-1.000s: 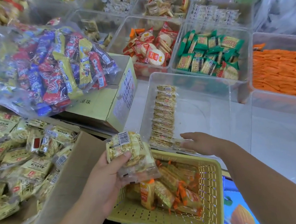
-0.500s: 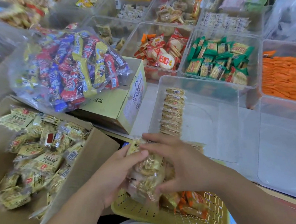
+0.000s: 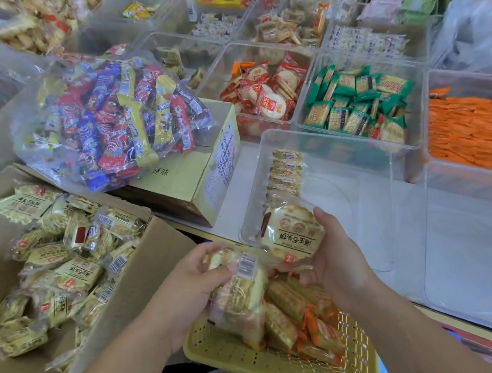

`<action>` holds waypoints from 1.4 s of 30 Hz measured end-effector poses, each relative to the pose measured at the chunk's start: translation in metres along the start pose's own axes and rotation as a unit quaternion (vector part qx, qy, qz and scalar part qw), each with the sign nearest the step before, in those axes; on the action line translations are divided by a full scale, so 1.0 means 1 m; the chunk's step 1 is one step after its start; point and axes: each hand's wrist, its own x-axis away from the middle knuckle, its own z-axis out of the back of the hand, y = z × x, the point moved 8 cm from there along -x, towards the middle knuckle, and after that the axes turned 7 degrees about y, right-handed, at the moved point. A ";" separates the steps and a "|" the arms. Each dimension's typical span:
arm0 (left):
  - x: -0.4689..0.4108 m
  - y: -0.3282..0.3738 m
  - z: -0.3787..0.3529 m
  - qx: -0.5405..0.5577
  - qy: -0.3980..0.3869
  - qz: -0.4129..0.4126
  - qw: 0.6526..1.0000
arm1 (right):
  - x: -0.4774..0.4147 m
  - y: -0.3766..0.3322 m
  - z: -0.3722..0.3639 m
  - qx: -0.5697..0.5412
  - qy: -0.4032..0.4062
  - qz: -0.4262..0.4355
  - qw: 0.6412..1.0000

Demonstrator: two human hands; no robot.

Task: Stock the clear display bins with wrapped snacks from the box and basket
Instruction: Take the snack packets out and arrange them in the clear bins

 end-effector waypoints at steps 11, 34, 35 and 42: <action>-0.007 0.007 -0.017 0.044 0.051 -0.011 0.998 | 0.014 0.004 -0.023 0.194 -0.040 0.085 0.977; -0.025 0.003 -0.038 0.105 0.050 0.055 0.992 | 0.000 -0.051 0.036 0.500 0.085 0.436 0.743; -0.026 0.002 -0.035 0.121 0.060 0.057 0.989 | -0.010 -0.058 0.051 0.500 0.109 0.413 0.753; -0.026 -0.001 -0.022 0.183 0.088 0.059 0.977 | -0.091 -0.039 0.109 0.647 0.086 0.199 0.731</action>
